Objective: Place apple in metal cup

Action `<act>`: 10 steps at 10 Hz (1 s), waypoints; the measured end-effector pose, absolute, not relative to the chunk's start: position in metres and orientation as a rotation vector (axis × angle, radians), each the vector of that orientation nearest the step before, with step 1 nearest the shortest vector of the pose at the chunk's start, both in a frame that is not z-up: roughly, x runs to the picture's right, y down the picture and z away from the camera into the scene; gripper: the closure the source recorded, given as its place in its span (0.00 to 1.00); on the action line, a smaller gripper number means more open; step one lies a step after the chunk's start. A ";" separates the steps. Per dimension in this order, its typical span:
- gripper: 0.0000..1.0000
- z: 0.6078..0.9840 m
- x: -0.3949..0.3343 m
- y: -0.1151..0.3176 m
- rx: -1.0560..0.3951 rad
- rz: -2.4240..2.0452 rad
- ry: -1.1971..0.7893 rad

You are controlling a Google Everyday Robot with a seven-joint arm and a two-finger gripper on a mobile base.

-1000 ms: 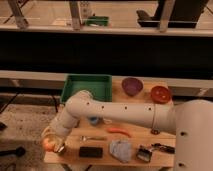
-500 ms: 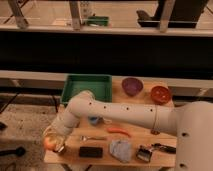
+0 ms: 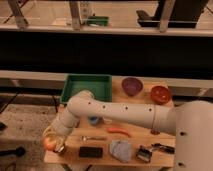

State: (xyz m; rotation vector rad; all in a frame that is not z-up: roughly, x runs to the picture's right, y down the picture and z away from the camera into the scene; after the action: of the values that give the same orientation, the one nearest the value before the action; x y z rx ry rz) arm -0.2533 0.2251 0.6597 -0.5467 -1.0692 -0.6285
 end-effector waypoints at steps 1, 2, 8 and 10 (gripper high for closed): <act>0.71 0.661 -0.252 0.225 -0.546 -0.631 -1.065; 0.61 0.662 -0.251 0.225 -0.546 -0.631 -1.061; 0.20 0.665 -0.249 0.226 -0.550 -0.625 -1.051; 0.20 0.665 -0.248 0.225 -0.549 -0.625 -1.049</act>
State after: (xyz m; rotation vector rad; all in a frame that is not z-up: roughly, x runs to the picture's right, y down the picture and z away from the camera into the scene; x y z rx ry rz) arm -0.2480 0.2253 0.6650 -0.5495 -1.0493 -0.6247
